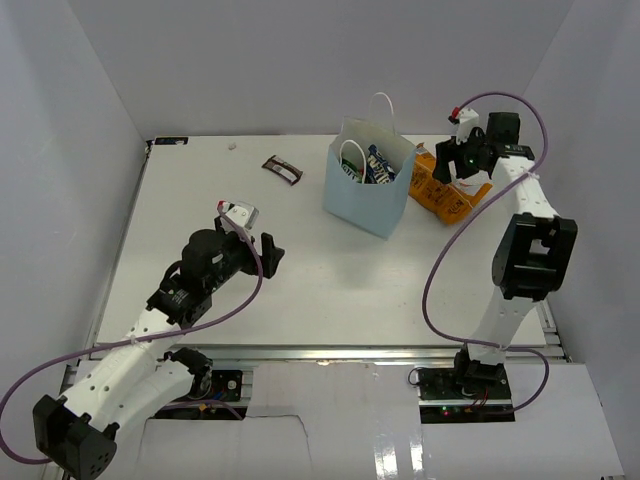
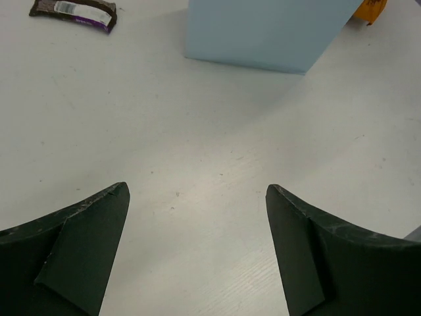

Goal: Place the snacks into the paper bag

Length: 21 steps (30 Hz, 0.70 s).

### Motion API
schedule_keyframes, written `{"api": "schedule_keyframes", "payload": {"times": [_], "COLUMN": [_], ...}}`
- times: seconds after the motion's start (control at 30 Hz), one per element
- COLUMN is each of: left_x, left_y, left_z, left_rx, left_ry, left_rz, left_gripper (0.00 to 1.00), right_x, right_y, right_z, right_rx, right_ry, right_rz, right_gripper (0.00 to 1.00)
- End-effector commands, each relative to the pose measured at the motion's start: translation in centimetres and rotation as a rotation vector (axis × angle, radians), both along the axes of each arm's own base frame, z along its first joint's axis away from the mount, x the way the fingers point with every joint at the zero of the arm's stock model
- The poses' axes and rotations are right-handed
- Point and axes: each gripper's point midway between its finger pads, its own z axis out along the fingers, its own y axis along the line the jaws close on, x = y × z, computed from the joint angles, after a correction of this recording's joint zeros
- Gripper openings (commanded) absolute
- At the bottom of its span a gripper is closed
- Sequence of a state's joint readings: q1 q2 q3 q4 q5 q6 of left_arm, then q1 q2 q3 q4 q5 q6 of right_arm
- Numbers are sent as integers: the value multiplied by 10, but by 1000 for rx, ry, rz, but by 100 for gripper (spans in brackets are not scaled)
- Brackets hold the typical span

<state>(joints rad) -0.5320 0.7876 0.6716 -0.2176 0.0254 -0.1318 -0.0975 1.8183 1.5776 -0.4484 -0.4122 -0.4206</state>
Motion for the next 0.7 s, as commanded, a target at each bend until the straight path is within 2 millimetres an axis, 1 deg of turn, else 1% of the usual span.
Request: {"api": "schedule_keyframes", "payload": {"times": [0.0, 0.03, 0.07, 0.1, 0.13, 0.17, 0.2, 0.27, 0.3, 0.33, 0.37, 0.4, 0.43, 0.47, 0.5, 0.57, 0.6, 0.63, 0.67], "left_x": [-3, -2, -2, 0, 0, 1, 1, 0, 0, 0, 0, 0, 1, 1, 2, 2, 3, 3, 3], "left_y": [-7, -7, -7, -5, -4, -2, 1, 4, 6, 7, 7, 8, 8, 8, 9, 9, 10, 10, 10], "left_z": [20, 17, 18, 14, 13, 14, 15, 19, 20, 20, 19, 20, 19, 19, 19, 18, 17, 17, 18], "left_rx": [-26, -16, -11, 1, 9, 8, 9, 4, 4, 6, 10, 9, 11, 11, 12, 13, 13, 14, 12], "left_ry": [-69, -58, -53, -41, -42, -44, -52, -70, -75, -78, -77, -80, -78, -78, -76, -74, -71, -72, -76], "left_rz": [-58, -61, -60, -47, -40, -30, -15, -4, 3, 8, 7, 8, 10, 10, 13, 14, 17, 17, 19], "left_gripper": [95, 95, 95, 95, 95, 95, 95, 96, 96, 96, 96, 96, 96, 96, 96, 96, 96, 96, 96], "right_x": [31, 38, 42, 56, 61, 66, 76, 85, 94, 97, 100, 103, 105, 105, 104, 99, 97, 94, 89], "right_y": [-2, -1, 6, 7, 9, 17, 16, 18, 13, 11, 8, 1, -1, -3, -5, -4, -3, -3, -2], "right_z": [-8, -11, -18, -24, -28, -31, -39, -47, -55, -60, -74, -79, -83, -95, -100, -115, -120, -124, -127], "right_rx": [-31, -43, -43, -53, -61, -69, -89, -115, -139, -151, -161, -184, -194, -202, -209, -209, -207, -203, -198], "right_ry": [23, 29, 50, 51, 55, 56, 58, 57, 61, 67, 88, 91, 94, 113, 124, 156, 166, 176, 190], "right_rz": [19, 17, 30, 32, 36, 47, 39, 27, -1, -16, -33, -61, -72, -79, -86, -78, -73, -69, -64], "right_gripper": [83, 83, 83, 83, 83, 83, 83, 83, 83, 82, 82, 81, 80, 78, 77, 69, 65, 55, 50]}}
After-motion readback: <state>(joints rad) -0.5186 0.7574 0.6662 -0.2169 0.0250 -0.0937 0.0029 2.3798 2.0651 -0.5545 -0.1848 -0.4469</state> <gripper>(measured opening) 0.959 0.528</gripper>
